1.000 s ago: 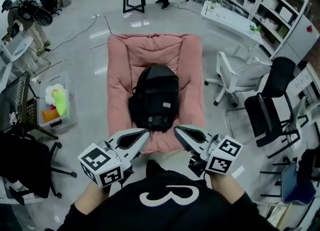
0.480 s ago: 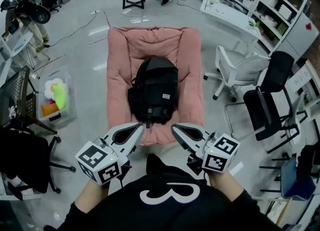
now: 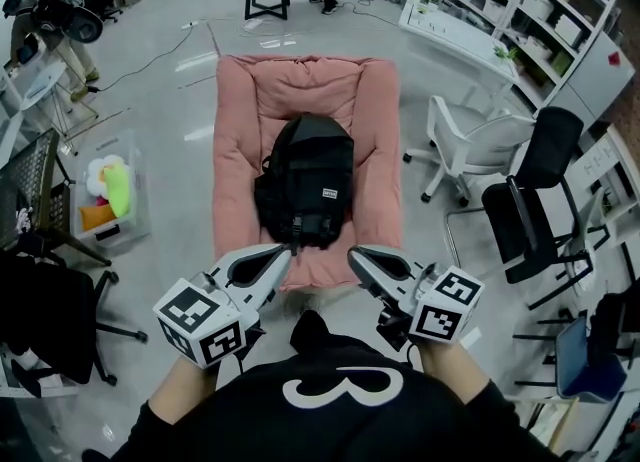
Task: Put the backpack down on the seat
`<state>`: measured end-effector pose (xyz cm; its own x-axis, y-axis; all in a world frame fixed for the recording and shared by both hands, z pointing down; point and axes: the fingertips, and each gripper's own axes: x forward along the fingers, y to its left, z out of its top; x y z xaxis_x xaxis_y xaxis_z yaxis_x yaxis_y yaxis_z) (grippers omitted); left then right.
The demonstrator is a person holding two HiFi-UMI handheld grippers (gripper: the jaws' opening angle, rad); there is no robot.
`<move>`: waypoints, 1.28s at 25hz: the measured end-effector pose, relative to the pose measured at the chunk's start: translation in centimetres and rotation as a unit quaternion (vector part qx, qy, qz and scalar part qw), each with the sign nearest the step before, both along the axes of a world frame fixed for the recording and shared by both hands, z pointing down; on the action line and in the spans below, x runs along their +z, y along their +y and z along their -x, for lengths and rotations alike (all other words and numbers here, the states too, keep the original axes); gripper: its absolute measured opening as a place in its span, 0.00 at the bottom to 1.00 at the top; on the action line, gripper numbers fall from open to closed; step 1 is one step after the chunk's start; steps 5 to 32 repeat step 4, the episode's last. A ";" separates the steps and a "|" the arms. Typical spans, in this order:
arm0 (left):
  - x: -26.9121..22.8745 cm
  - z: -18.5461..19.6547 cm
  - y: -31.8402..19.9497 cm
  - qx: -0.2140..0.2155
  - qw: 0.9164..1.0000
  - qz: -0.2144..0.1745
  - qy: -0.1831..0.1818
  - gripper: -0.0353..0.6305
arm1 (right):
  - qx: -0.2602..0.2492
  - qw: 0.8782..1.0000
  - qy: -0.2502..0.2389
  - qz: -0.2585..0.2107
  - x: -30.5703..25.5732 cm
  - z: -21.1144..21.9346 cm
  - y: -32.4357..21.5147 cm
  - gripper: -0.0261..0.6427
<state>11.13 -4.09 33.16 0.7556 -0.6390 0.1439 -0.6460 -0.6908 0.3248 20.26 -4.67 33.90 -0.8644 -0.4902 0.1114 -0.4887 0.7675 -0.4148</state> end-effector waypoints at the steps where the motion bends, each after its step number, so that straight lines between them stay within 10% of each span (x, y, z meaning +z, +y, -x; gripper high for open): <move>1: 0.1 0.0 -0.1 -0.001 1.000 -0.001 -0.001 0.06 | 0.000 1.000 0.000 0.002 0.2 0.0 -0.1 0.04; 32: 0.3 0.1 -0.6 -0.007 1.000 -0.005 -0.008 0.06 | 0.002 1.000 0.012 0.001 0.8 -0.1 -0.5 0.04</move>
